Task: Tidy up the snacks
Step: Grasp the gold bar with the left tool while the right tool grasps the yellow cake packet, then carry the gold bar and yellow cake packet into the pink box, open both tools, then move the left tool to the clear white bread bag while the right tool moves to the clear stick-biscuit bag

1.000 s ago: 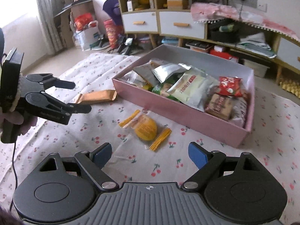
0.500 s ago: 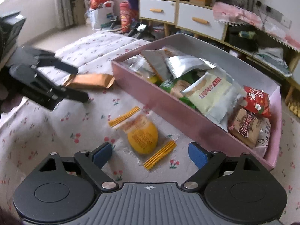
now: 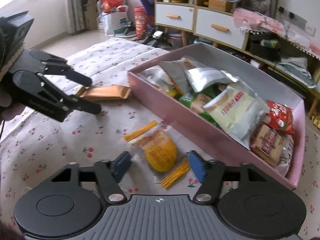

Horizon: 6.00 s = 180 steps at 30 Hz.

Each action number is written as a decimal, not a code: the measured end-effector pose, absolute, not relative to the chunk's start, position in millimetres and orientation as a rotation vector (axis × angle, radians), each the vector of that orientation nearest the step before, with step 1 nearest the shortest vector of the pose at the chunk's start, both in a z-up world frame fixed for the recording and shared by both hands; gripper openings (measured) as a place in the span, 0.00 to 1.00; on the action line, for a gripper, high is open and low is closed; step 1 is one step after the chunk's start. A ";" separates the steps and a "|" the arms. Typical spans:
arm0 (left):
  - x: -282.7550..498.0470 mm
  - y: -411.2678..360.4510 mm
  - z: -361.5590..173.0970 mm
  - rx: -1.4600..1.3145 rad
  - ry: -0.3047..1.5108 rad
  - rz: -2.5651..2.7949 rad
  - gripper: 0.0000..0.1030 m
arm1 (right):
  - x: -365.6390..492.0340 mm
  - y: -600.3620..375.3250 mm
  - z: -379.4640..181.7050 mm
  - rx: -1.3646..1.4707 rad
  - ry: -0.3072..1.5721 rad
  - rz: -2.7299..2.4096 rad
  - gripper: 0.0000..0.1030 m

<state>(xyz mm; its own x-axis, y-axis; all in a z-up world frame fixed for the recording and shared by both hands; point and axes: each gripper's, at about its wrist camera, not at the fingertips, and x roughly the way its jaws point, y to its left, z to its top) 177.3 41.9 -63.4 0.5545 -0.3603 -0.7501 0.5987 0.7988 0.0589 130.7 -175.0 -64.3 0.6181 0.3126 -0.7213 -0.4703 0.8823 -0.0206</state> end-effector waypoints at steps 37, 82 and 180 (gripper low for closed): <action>179.1 43.2 -52.3 0.287 0.810 -0.519 0.26 | 134.8 -163.9 -50.6 -0.153 0.781 0.450 0.21; 182.9 -11.8 6.6 0.026 0.722 -0.498 0.25 | 141.3 -259.8 27.7 0.261 0.578 0.169 0.05; 32.0 -29.5 -32.3 0.487 0.969 -0.807 0.92 | -3.0 -197.9 -26.4 -0.280 0.908 0.529 0.96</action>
